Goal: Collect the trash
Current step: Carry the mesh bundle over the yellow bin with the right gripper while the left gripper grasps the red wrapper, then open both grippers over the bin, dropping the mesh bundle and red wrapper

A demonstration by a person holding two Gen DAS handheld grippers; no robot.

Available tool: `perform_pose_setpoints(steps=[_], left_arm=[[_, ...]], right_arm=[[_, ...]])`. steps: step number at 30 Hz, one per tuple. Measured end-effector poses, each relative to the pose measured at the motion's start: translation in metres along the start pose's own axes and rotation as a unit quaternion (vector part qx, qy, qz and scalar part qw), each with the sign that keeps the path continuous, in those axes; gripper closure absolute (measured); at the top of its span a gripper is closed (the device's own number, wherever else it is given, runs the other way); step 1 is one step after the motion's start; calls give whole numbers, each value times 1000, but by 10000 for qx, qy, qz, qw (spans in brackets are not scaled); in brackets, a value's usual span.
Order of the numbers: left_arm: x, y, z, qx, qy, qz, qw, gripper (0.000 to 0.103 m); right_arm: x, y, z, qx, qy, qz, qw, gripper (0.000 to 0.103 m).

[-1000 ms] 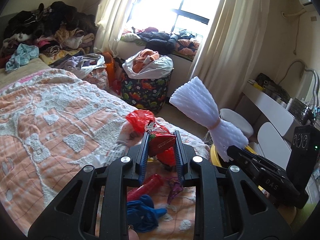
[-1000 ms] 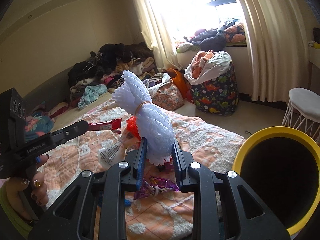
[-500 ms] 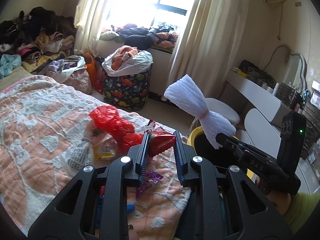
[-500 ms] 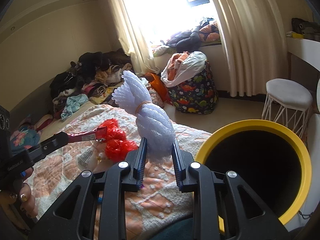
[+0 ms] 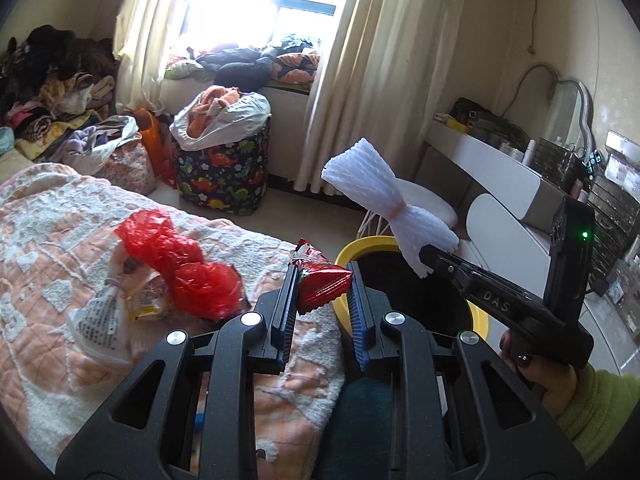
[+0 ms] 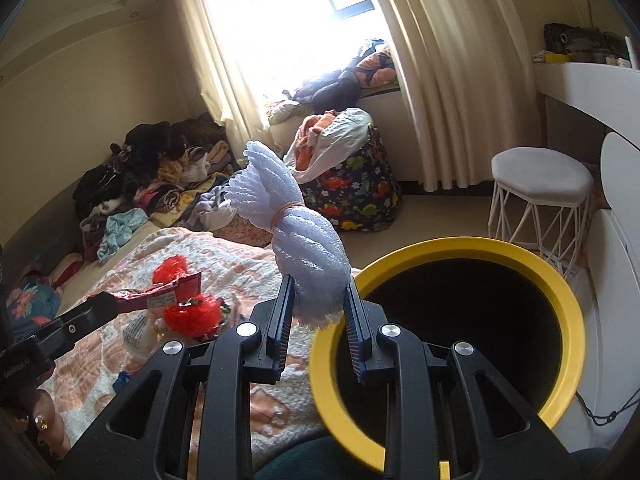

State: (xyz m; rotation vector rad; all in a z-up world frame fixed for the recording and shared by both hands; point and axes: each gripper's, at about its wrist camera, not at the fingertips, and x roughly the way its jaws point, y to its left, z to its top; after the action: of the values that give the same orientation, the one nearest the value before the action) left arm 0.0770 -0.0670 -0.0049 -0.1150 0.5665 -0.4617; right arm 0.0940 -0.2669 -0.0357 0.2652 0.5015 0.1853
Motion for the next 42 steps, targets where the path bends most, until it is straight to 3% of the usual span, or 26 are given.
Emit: perform_pose_setpoints(steps=[20,42], left_arm=[[36,-30,-3,210,212,-253,9992,85],[98,-53,-10,314,667,-663,9951,85]], right_arm=[[10,-58,-5,660,103,-544,9963,79],[25,-102,-19,1338,646,-1232,9812,79]])
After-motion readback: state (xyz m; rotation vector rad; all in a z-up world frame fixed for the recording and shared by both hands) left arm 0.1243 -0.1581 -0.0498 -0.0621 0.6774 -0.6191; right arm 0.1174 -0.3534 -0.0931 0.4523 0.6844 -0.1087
